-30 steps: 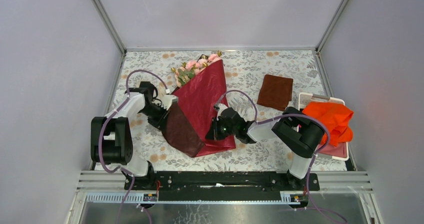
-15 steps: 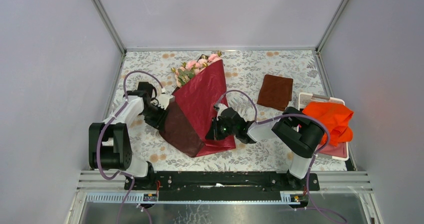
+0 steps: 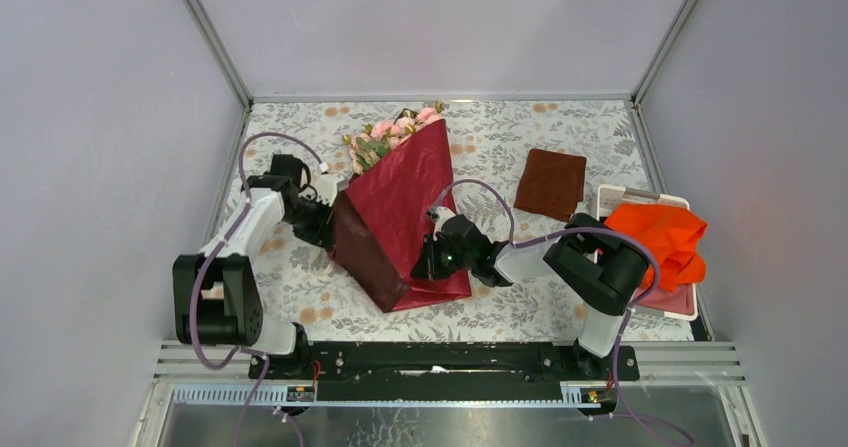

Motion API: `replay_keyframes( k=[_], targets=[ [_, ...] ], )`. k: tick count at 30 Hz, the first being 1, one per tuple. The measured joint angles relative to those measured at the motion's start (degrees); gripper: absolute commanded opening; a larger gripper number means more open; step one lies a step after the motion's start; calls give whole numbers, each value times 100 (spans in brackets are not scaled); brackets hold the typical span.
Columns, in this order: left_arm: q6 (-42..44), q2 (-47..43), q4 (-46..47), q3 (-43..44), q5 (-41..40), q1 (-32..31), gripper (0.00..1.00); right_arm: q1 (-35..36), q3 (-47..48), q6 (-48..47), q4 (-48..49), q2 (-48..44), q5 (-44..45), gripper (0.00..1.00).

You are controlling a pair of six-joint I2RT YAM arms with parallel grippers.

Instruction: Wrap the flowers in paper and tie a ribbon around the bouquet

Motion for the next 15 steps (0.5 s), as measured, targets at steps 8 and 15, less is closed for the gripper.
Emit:
replay_keyframes(
  k=[8, 15],
  targets=[
    [-590, -584, -225, 1305, 1585, -769, 0, 0, -120, 109, 177, 11, 24, 3],
    [-1537, 551, 494, 2396, 1681, -2118, 0, 46, -382, 275, 619, -17, 164, 2]
  ],
)
